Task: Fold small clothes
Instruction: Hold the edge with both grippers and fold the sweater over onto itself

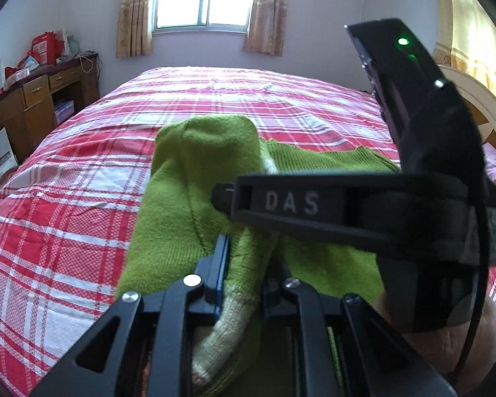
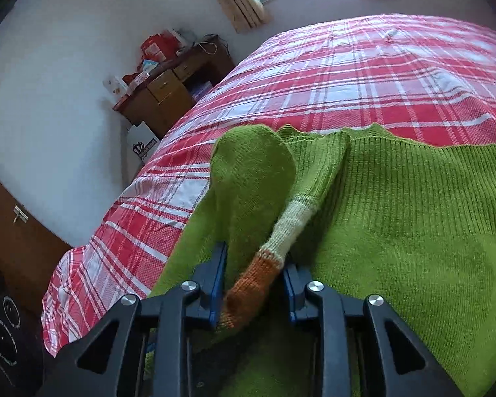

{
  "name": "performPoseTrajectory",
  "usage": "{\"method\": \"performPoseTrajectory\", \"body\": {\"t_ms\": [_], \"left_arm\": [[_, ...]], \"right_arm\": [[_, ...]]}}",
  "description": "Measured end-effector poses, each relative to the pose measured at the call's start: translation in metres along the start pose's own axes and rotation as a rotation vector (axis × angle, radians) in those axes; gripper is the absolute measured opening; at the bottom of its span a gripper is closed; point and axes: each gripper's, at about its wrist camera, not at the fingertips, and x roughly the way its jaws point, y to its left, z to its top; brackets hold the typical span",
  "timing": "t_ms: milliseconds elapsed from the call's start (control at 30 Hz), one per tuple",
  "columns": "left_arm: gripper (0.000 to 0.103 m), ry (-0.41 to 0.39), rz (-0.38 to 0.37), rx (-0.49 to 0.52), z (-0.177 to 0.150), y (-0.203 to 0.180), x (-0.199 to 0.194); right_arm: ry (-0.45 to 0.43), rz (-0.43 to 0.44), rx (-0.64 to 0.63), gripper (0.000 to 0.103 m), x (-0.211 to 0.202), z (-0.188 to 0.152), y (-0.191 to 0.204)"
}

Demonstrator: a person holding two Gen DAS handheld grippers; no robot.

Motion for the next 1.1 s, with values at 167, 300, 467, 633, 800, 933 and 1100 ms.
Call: {"method": "performPoseTrajectory", "body": {"t_ms": [167,300,467,633,800,933,1100], "left_arm": [[0.017,0.001,0.013,0.011,0.0,-0.004,0.0],[0.017,0.0,0.019,0.017,0.0,-0.006,0.001],[0.017,0.008,0.025,0.013,0.001,-0.008,0.0],[0.017,0.029,0.018,-0.014,0.003,-0.01,-0.004],[0.016,0.038,-0.006,-0.022,0.006,-0.018,-0.011],[0.016,0.048,-0.012,-0.015,0.011,-0.029,-0.015],[0.016,0.053,-0.017,-0.002,0.016,-0.043,-0.013]], "right_arm": [[-0.012,-0.001,0.014,0.028,0.001,0.0,-0.003],[-0.036,-0.017,-0.013,0.019,-0.004,-0.003,0.003],[-0.046,-0.019,-0.016,0.015,-0.01,-0.004,0.004],[-0.055,-0.024,-0.025,0.014,-0.021,-0.006,0.006],[-0.067,-0.033,-0.037,0.013,-0.037,-0.007,0.004],[-0.081,-0.043,-0.046,0.013,-0.05,-0.006,0.0],[-0.094,-0.05,-0.053,0.013,-0.065,-0.003,-0.01]]}}
